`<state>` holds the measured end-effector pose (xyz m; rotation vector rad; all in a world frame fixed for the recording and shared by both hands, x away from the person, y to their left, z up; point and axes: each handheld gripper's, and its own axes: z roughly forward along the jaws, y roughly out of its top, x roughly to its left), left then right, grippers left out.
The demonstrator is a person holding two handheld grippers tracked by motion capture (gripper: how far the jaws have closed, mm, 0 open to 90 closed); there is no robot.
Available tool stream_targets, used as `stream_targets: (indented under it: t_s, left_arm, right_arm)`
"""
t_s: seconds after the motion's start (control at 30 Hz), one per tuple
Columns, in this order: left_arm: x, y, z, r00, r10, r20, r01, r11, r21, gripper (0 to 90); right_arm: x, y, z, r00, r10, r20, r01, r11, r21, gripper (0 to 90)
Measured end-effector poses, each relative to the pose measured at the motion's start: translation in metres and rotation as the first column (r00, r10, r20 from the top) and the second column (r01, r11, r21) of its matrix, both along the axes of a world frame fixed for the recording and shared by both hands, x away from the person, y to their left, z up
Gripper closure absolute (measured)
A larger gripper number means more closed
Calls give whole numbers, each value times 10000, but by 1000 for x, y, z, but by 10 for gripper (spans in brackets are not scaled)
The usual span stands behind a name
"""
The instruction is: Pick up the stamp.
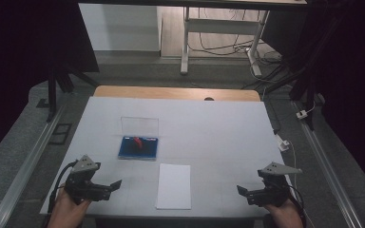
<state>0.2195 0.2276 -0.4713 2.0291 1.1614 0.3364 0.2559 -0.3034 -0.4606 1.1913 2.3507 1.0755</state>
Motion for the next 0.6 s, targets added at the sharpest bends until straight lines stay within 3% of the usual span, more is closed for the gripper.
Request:
stream_targets:
  t_s: [0.23, 0.43, 0.6]
  left_arm:
    - [13, -1, -3, 9997, -116, -198, 113, 9998, -182, 0]
    - [26, -4, -5, 9996, -70, 287, 69, 10000, 61, 0]
    - [40, -7, -7, 9996, -240, 156, 238, 9996, 135, 0]
  right_arm:
    - [0, 0, 0, 10000, -9, -13, 9, 10000, 25, 0]
    - [0, 0, 0, 10000, -20, -38, 20, 10000, 60, 0]
    - [0, 0, 0, 10000, 25, -16, -25, 10000, -30, 0]
